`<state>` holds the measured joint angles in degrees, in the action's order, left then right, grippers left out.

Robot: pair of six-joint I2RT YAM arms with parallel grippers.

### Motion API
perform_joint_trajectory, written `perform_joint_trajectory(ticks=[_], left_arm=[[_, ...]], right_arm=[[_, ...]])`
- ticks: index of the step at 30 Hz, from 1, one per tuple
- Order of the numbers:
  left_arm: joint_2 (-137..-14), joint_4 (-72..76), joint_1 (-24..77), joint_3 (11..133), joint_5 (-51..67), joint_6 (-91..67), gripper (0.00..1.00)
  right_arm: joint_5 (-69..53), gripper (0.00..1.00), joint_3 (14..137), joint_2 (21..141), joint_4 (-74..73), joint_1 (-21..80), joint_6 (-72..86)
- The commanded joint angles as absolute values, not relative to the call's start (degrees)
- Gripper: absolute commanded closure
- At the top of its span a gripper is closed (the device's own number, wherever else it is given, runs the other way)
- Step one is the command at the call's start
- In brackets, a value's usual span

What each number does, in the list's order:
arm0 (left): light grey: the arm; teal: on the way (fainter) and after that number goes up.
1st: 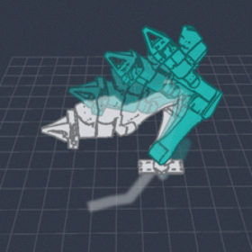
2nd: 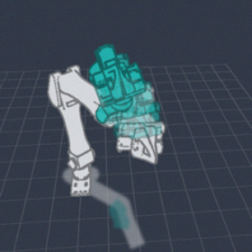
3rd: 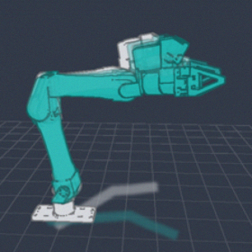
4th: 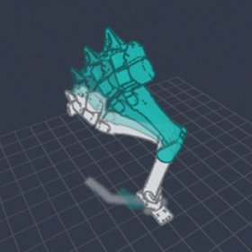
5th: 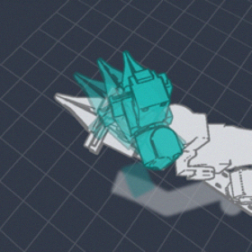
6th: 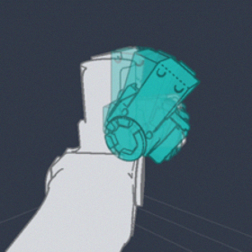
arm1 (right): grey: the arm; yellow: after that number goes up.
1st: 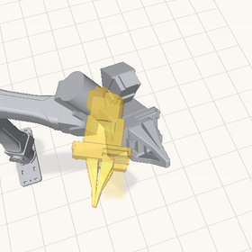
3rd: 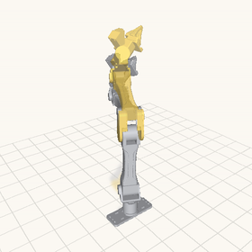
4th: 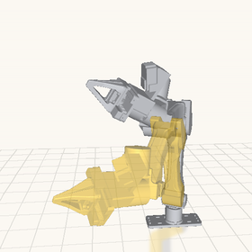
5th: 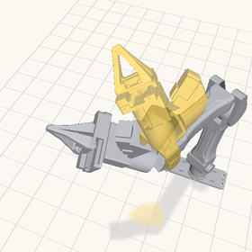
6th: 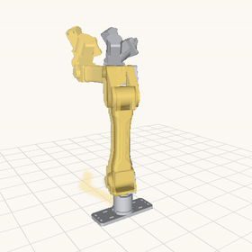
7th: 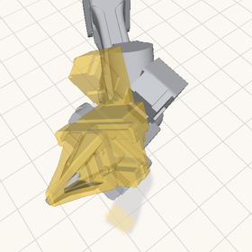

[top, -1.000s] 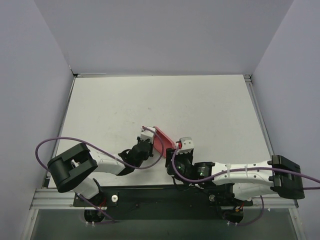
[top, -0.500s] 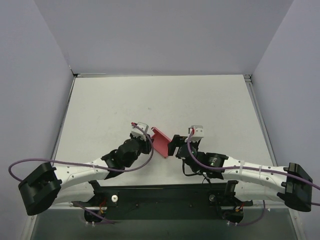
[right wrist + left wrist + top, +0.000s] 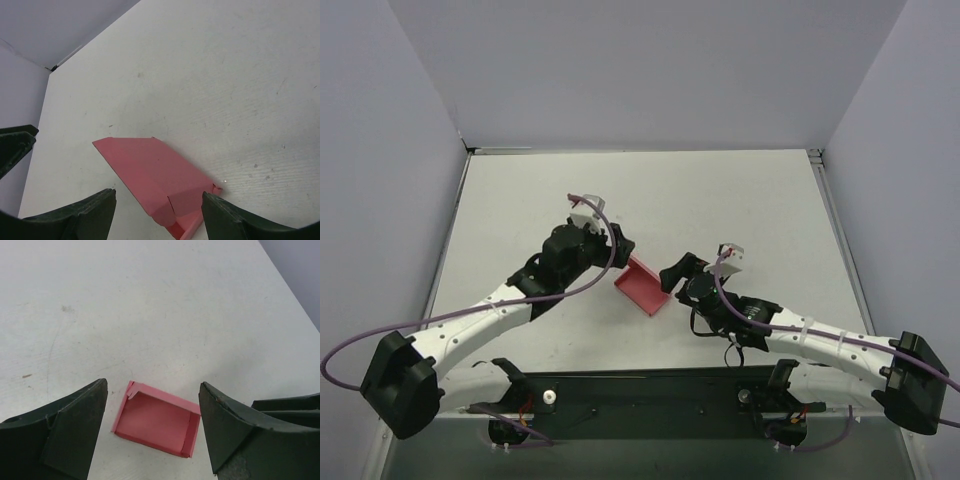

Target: Fold the paper box

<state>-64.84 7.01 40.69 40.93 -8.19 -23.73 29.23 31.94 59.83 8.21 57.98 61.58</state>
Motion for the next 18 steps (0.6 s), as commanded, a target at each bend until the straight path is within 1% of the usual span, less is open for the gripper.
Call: perform_joint_trajectory(ticks=[1, 7, 12, 18], left_arm=[[-72.2, 5.3, 39.1, 47.1, -3.3, -23.1, 0.17], [-80.3, 10.2, 37.8, 48.4, 0.0, -23.8, 0.17], [-84.8, 12.8, 37.4, 48.3, 6.1, -25.5, 0.17], [-85.3, 16.4, 37.4, 43.1, 7.6, -27.9, 0.25]], right_arm=[[29.4, 0.31, 30.6, 61.6, 10.7, 56.9, 65.5], [27.8, 0.32, 29.8, 64.9, 12.4, 55.8, 66.8], [26.8, 0.33, 29.7, 67.1, 12.7, 55.7, 67.8], [25.8, 0.35, 28.1, 69.3, 13.0, 55.8, 70.4]])
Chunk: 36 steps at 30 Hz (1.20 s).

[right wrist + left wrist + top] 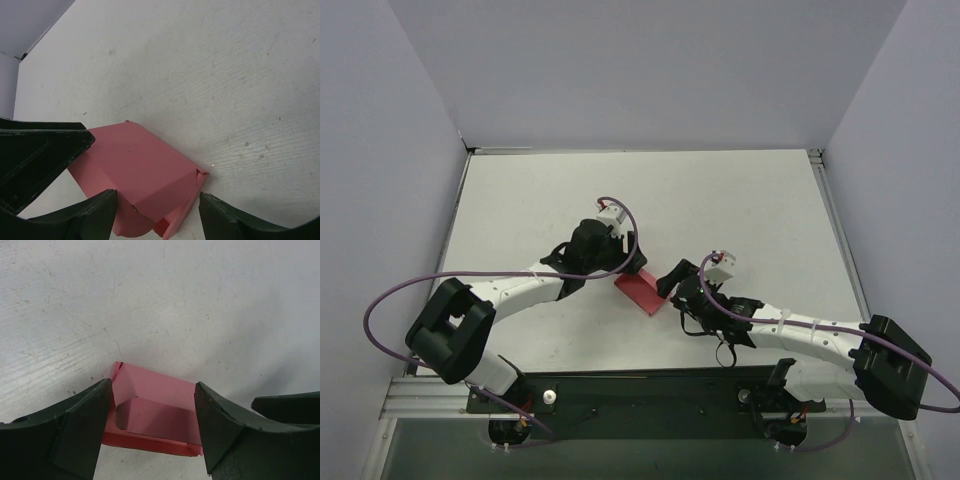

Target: Fold the paper box

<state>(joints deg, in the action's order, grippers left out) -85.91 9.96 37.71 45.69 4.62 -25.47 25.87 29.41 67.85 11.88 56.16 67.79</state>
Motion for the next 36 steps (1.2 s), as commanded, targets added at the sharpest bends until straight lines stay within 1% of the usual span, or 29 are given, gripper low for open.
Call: perform_joint_trajectory(ticks=[1, 5, 10, 18, 21, 24, 25, 26, 28, 29, 32, 36], left_arm=[[-85.3, 16.9, 37.4, 42.5, 7.9, -28.2, 0.28], [-85.5, 17.7, 37.4, 40.6, 8.3, -29.0, 0.37], [-85.5, 18.4, 37.4, 38.7, 8.5, -30.1, 0.42], [-86.0, 20.1, 37.4, 36.9, 9.3, -31.4, 0.46], [-85.7, 20.1, 37.5, 36.7, 9.0, -31.3, 0.47], [-84.6, 20.1, 37.4, 36.7, 8.9, -31.1, 0.47], [-84.2, 19.9, 37.4, 36.9, 8.7, -31.0, 0.46], [-83.3, 19.2, 37.4, 37.0, 8.5, -30.8, 0.42], [-82.5, 18.4, 37.4, 37.9, 8.1, -30.1, 0.40], [-81.8, 17.4, 37.4, 38.1, 7.9, -30.0, 0.37], [-81.0, 15.5, 37.4, 39.5, 7.6, -29.0, 0.35], [-81.4, 12.2, 37.4, 41.4, 5.8, -27.3, 0.32]], right_arm=[[25.8, 0.36, 28.1, 70.0, 13.1, 55.8, 70.8], [25.8, 0.38, 27.9, 71.4, 13.3, 55.9, 71.5], [25.5, 0.41, 27.7, 73.0, 14.0, 55.9, 72.0], [25.1, 0.44, 28.3, 73.8, 15.5, 55.8, 71.3], [25.7, 0.44, 29.7, 73.6, 13.7, 56.0, 69.4], [29.1, 0.38, 31.8, 72.3, 8.7, 56.5, 65.3], [30.1, 0.36, 32.1, 71.4, 7.6, 56.5, 64.1], [31.8, 0.34, 32.3, 70.8, 6.6, 56.6, 63.4], [33.0, 0.32, 32.6, 69.5, 4.6, 56.5, 62.0], [33.7, 0.31, 33.0, 69.3, 4.0, 56.4, 60.4], [33.6, 0.30, 35.0, 69.2, 1.9, 56.1, 57.1], [28.6, 0.29, 38.3, 70.6, 0.2, 53.1, 53.1]])
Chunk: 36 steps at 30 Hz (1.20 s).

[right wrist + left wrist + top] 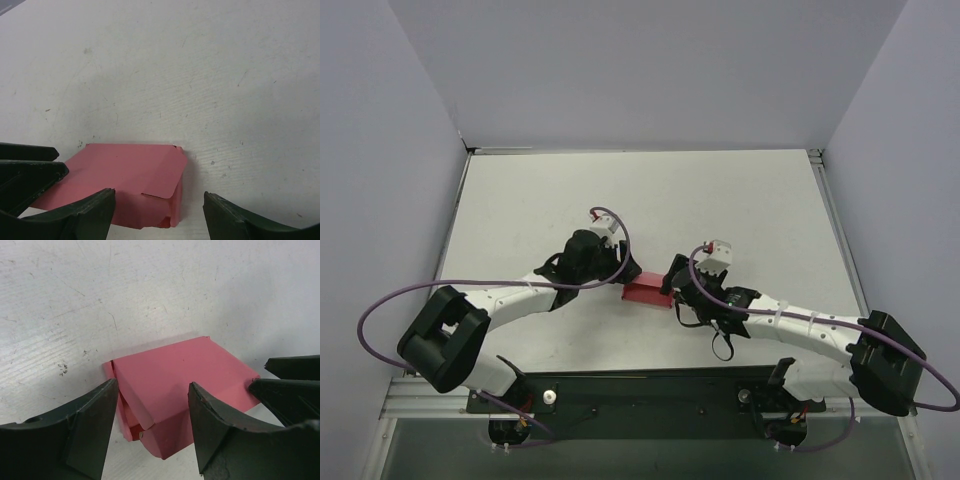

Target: Fold the paper box

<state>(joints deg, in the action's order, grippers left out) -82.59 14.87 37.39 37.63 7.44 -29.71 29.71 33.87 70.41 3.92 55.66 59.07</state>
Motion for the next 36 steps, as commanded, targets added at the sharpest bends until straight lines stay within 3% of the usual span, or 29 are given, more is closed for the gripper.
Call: perform_joint_trajectory(ticks=[1, 12, 32, 36], left_arm=[[-81.6, 10.9, 37.4, 42.0, 5.1, -27.2, 0.31], [-81.4, 9.8, 37.4, 40.8, 4.3, -29.1, 0.30], [-80.6, 14.9, 37.5, 35.7, 7.3, -33.1, 0.34], [-78.2, 16.7, 37.5, 34.3, 7.0, -32.6, 0.26]], right_arm=[[27.4, 0.29, 39.5, 71.2, 0.3, 52.4, 52.3], [21.7, 0.28, 46.9, 76.0, -6.2, 49.0, 44.2], [7.5, 0.33, 48.2, 84.6, -4.7, 44.6, 50.5], [6.5, 0.30, 46.8, 83.7, -3.0, 43.9, 51.3]])
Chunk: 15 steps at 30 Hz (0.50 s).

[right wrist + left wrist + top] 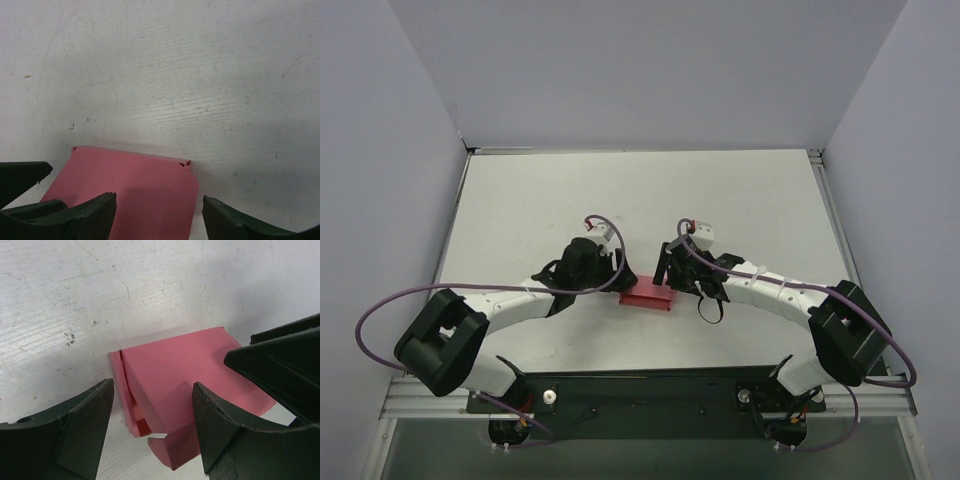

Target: Fold the paper box

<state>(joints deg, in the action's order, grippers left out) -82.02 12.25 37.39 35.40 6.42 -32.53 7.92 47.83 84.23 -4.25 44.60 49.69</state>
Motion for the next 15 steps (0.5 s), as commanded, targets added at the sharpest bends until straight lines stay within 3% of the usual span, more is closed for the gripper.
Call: perform_joint_trajectory(ticks=[1, 15], left_arm=[[-77.4, 16.4, 37.4, 34.2, 6.7, -32.6, 0.26], [-78.8, 12.7, 37.5, 35.0, 7.5, -32.9, 0.25]], right_arm=[[6.2, 0.30, 46.6, 83.8, -2.6, 43.6, 51.7], [2.4, 0.34, 45.7, 84.9, -0.4, 43.2, 52.6]])
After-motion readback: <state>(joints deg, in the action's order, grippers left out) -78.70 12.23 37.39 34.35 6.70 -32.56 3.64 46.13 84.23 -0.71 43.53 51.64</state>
